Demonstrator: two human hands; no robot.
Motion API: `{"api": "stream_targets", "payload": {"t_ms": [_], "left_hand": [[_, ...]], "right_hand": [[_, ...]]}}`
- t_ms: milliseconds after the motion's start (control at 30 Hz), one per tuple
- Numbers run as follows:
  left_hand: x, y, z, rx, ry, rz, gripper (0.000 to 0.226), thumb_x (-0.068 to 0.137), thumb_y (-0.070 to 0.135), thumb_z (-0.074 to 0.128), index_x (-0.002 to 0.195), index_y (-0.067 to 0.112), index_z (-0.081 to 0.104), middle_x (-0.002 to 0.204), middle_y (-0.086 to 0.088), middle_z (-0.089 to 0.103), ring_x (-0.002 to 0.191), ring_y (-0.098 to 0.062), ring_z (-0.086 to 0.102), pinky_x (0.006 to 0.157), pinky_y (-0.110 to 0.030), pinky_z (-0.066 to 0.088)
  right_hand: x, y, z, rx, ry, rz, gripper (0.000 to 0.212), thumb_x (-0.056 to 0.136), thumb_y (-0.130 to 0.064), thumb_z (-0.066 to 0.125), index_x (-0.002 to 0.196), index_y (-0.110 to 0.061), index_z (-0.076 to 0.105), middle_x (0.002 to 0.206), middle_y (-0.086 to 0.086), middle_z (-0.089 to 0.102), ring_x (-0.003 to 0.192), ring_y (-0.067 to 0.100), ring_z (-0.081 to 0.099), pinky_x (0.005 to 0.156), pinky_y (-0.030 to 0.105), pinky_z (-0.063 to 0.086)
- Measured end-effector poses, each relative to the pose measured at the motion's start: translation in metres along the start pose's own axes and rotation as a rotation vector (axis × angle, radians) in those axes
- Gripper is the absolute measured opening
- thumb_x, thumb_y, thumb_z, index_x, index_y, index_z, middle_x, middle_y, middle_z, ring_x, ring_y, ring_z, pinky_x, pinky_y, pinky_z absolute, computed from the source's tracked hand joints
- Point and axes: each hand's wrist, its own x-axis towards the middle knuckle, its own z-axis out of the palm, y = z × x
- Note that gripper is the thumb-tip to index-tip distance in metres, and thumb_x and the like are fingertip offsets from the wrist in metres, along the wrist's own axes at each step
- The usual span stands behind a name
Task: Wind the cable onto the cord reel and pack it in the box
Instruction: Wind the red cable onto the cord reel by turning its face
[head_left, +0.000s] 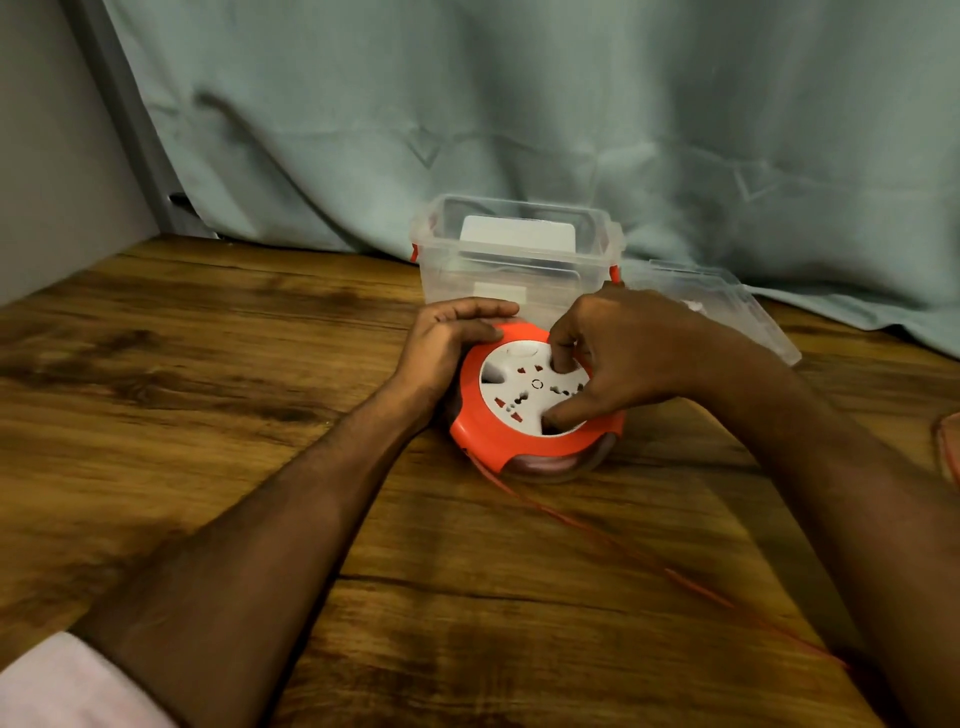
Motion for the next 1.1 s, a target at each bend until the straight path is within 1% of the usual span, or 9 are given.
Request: {"api": "stream_targets", "payload": {"t_ms": [233,300,433,533,600,667,800,967,1100], "left_hand": [[-0.002,0.001,0.003,0.019,-0.007,-0.010,0.037,0.084,-0.012,0.052,0.117,-0.007,0.068,0.116,-0.029,0.069,0.099,-0.036,0.067,0.092,-0.043,0.055],[-0.001,0.001,0.003,0.018,-0.007,-0.013,0.037,0.084,-0.012,0.052,0.117,-0.007,0.067,0.116,-0.030,0.069,0.099,-0.036,0.067,0.092,-0.044,0.055],[-0.001,0.001,0.002,0.002,-0.022,-0.015,0.035,0.084,-0.012,0.052,0.115,-0.007,0.068,0.113,-0.028,0.070,0.096,-0.035,0.067,0.086,-0.040,0.057],[-0.002,0.001,0.002,-0.010,-0.019,-0.015,0.034,0.084,-0.012,0.052,0.111,-0.005,0.069,0.105,-0.023,0.071,0.093,-0.032,0.068,0.082,-0.035,0.059],[0.000,0.001,0.001,-0.028,-0.002,-0.025,0.036,0.083,-0.012,0.052,0.114,-0.007,0.068,0.105,-0.025,0.070,0.095,-0.035,0.067,0.089,-0.040,0.056],[0.000,0.001,0.001,-0.035,0.004,-0.032,0.037,0.083,-0.012,0.051,0.116,-0.009,0.067,0.104,-0.025,0.069,0.094,-0.035,0.066,0.089,-0.040,0.054],[-0.001,0.002,0.001,-0.037,-0.013,-0.037,0.037,0.082,-0.011,0.052,0.115,-0.008,0.068,0.098,-0.022,0.071,0.087,-0.030,0.068,0.079,-0.033,0.057],[0.000,0.001,0.001,-0.027,-0.003,-0.027,0.036,0.082,-0.011,0.052,0.113,-0.007,0.069,0.103,-0.024,0.071,0.091,-0.033,0.067,0.082,-0.036,0.056],[-0.001,0.002,0.001,-0.029,0.000,-0.029,0.036,0.082,-0.011,0.052,0.114,-0.006,0.069,0.102,-0.024,0.071,0.092,-0.034,0.067,0.080,-0.035,0.057]], "right_hand": [[0.000,-0.011,-0.004,0.085,-0.044,0.012,0.060,0.057,-0.089,0.066,0.054,-0.031,0.051,0.067,-0.015,0.050,0.067,0.006,0.053,0.056,0.025,0.034],[0.000,-0.015,-0.006,0.077,-0.061,0.025,0.057,0.061,-0.088,0.064,0.057,-0.032,0.050,0.071,-0.013,0.051,0.068,0.008,0.055,0.059,0.028,0.040],[0.001,-0.027,-0.005,0.047,-0.084,0.046,0.060,0.070,-0.084,0.054,0.074,-0.026,0.067,0.078,-0.010,0.059,0.072,0.009,0.061,0.066,0.032,0.053],[0.002,-0.032,-0.002,0.037,-0.047,0.071,0.055,0.077,-0.081,0.047,0.064,-0.029,0.056,0.074,-0.007,0.060,0.070,0.010,0.061,0.065,0.033,0.049],[0.002,-0.025,-0.005,-0.012,-0.010,0.087,0.042,0.087,-0.068,0.056,0.071,-0.030,0.061,0.085,-0.006,0.065,0.079,0.011,0.059,0.069,0.034,0.048],[-0.001,-0.013,-0.013,0.022,-0.016,0.068,0.016,0.085,-0.050,0.072,0.092,-0.036,0.071,0.084,-0.015,0.064,0.075,0.003,0.056,0.065,0.029,0.044],[-0.003,-0.001,-0.020,0.116,-0.159,0.016,0.057,0.075,-0.047,0.082,0.127,-0.049,0.061,0.088,-0.016,0.062,0.082,0.003,0.061,0.067,0.030,0.050],[-0.001,0.002,-0.016,0.100,-0.121,0.022,0.059,0.072,-0.056,0.079,0.128,-0.053,0.061,0.121,-0.015,0.065,0.100,0.006,0.060,0.077,0.032,0.053],[0.000,0.002,-0.013,0.059,-0.173,0.014,0.063,0.075,-0.055,0.078,0.134,-0.055,0.055,0.120,-0.013,0.064,0.105,0.011,0.061,0.076,0.031,0.048]]}}
